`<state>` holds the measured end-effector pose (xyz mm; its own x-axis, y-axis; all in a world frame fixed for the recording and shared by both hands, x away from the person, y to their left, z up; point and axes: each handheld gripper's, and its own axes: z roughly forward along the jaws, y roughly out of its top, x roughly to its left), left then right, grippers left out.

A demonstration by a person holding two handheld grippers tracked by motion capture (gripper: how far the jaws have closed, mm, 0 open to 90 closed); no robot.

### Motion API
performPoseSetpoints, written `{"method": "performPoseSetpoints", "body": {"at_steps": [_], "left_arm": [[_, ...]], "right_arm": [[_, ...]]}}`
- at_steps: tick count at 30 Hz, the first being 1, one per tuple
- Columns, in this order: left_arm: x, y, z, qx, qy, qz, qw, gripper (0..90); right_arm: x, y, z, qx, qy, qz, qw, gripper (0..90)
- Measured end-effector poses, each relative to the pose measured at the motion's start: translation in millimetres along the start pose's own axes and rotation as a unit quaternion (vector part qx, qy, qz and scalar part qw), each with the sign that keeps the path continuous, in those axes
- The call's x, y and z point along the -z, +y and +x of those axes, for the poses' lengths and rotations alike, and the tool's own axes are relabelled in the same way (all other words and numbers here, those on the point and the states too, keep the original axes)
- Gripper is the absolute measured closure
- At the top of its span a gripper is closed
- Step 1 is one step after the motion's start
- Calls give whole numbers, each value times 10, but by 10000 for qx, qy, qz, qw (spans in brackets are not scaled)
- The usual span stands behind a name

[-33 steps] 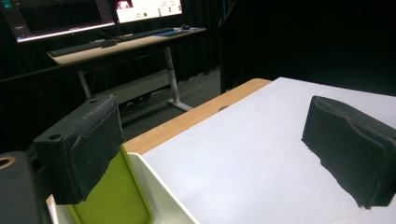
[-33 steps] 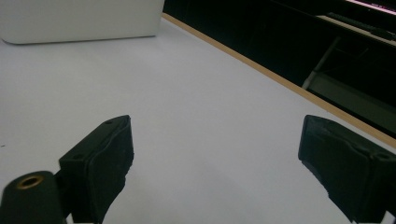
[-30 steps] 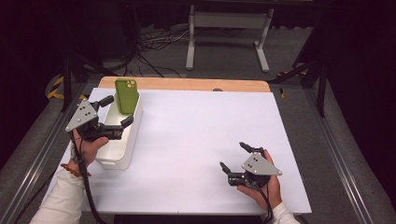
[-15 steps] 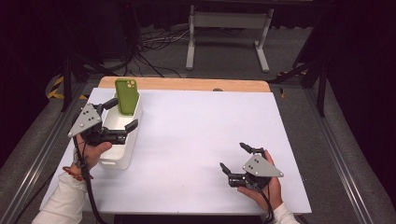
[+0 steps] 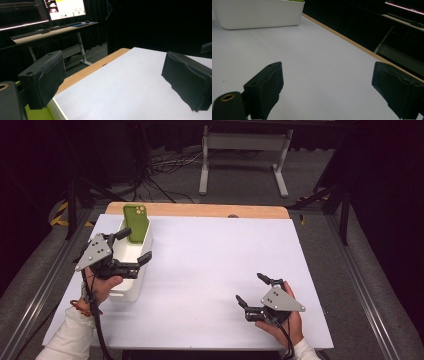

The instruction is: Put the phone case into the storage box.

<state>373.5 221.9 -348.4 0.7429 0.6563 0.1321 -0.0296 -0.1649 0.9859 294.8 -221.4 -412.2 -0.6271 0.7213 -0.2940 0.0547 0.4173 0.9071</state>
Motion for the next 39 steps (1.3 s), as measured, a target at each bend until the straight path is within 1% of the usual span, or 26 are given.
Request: {"method": "performPoseSetpoints", "body": {"at_steps": [2,5,9,12,14,16,18,20,21,23,32,34,39], "left_arm": [[0,1,-13,-33,17,-6,10000,57],[2,0,-51,-3,-33,-59,10000,57],[1,-6,-84,-67,-74,-13,9999,57],[-9,-13,-112,-61,-106,-20,9999,56],[-13,-15,-123,-100,-116,-11,9999,56],[-11,-14,-148,-94,-139,-54,9998,56],[-12,-10,-165,-116,-144,-50,9998,56],[-8,-9,-179,-97,-184,-51,9998,56],[-9,-7,-187,-148,-176,-66,9997,56],[-7,-11,-207,-102,-195,-78,9997,56],[-1,-27,-295,-170,-220,-125,9995,51],[1,-38,-327,-188,-181,-135,9996,50],[-10,-64,-363,-253,-230,-111,9994,50]], "right_arm": [[2,2,-1,8,-10,-7,10000,109],[12,6,0,-1,-17,-21,10000,109],[17,7,2,1,-22,-30,10000,109],[21,9,4,7,-13,-24,10000,109],[25,10,6,1,-10,-33,10000,109],[28,13,11,14,-14,-34,10000,109],[31,16,15,14,-16,-37,10000,109],[31,18,17,11,-7,-42,10000,109],[31,19,18,18,-8,-44,10000,109],[34,23,23,20,-5,-50,10000,109],[54,37,25,28,-31,-93,9999,109],[59,39,24,29,-39,-107,9999,109],[69,43,18,35,-65,-143,9999,110]]}}
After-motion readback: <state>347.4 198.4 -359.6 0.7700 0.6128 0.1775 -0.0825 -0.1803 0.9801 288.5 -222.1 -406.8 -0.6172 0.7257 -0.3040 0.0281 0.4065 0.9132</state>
